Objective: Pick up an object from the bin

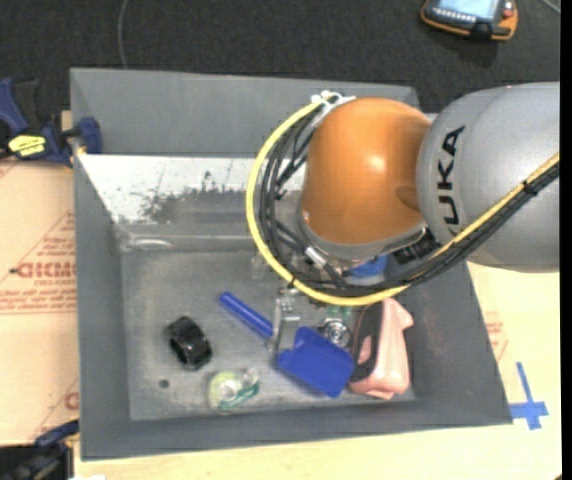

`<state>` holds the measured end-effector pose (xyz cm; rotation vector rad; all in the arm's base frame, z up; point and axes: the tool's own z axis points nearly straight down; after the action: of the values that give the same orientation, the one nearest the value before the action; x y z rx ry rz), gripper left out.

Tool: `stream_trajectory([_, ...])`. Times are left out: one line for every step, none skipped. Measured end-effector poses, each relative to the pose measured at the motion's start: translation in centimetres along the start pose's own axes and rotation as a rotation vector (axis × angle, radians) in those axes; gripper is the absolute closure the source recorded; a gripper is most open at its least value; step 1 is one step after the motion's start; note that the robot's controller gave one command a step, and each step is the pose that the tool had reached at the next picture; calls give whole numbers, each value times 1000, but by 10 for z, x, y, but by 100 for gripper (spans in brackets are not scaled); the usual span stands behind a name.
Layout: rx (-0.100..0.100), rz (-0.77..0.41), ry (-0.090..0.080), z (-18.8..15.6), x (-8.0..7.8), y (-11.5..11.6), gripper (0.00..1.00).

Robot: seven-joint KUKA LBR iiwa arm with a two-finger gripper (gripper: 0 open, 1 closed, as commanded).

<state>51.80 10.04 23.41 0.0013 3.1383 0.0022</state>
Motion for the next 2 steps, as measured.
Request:
stream_trajectory([1, -75, -5, 140, -19, -86, 0])
stream_trajectory([-4, -4, -13, 164, 8, -107, 0])
